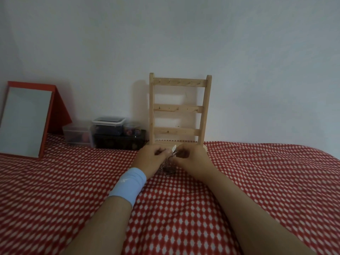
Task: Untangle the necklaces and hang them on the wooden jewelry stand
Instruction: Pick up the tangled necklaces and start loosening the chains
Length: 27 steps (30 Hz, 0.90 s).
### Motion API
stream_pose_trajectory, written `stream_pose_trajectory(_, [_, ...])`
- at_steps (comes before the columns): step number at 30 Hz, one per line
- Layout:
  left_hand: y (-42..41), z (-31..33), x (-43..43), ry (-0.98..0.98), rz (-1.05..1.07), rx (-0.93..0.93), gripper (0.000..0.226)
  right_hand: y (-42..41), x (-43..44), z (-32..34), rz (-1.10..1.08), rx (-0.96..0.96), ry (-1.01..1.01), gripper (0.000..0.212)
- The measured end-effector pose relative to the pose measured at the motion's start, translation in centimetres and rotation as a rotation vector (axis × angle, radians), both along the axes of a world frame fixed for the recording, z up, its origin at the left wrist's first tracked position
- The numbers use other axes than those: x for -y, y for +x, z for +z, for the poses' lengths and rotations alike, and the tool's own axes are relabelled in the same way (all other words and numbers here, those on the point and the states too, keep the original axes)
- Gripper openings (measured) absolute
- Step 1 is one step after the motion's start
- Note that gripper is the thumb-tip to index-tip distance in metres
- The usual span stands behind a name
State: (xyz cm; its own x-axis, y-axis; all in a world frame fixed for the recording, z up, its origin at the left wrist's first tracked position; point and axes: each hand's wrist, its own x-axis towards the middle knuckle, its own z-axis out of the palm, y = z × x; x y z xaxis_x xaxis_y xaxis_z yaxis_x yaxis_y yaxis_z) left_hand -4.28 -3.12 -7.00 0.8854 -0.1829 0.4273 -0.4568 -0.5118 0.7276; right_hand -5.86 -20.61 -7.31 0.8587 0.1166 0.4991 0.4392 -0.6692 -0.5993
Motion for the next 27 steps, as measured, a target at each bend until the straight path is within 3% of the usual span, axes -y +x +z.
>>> stream_pose_trajectory(5, [0.0, 0.6, -0.4, -0.009, 0.016, 0.090, 0.014, -0.2, -0.8, 0.1, -0.017, 0.114, -0.073, 0.012])
stream_pose_trajectory(8, [0.0, 1.1, -0.5, 0.014, 0.009, 0.138, 0.008, -0.3, -0.8, 0.3, -0.121, 0.230, -0.156, 0.022])
stream_pose_trajectory(15, [-0.5, 2.0, -0.7, 0.261, 0.039, 0.232, 0.008, 0.0, -1.0, 0.3, -0.309, 0.353, -0.379, 0.028])
stream_pose_trajectory(18, [-0.4, 2.5, -1.4, 0.393, 0.117, 0.289, 0.009, -0.2, -1.3, 0.4, -0.292, 0.284, -0.286, 0.027])
stream_pose_trajectory(23, [-0.5, 2.9, -1.4, 0.592, -0.011, 0.268, 0.015, -0.5, -1.8, 0.8, -0.144, 0.105, -0.190, 0.022])
stream_pose_trajectory(25, [-0.4, 2.5, -1.2, 0.559, -0.025, 0.321, 0.014, -0.3, -1.9, 0.8, -0.105, 0.020, -0.101, 0.024])
stream_pose_trajectory(27, [0.1, 1.9, -1.2, 0.370, -0.052, 0.284, 0.012, -0.1, -1.8, 1.2, -0.081, -0.076, 0.094, 0.024])
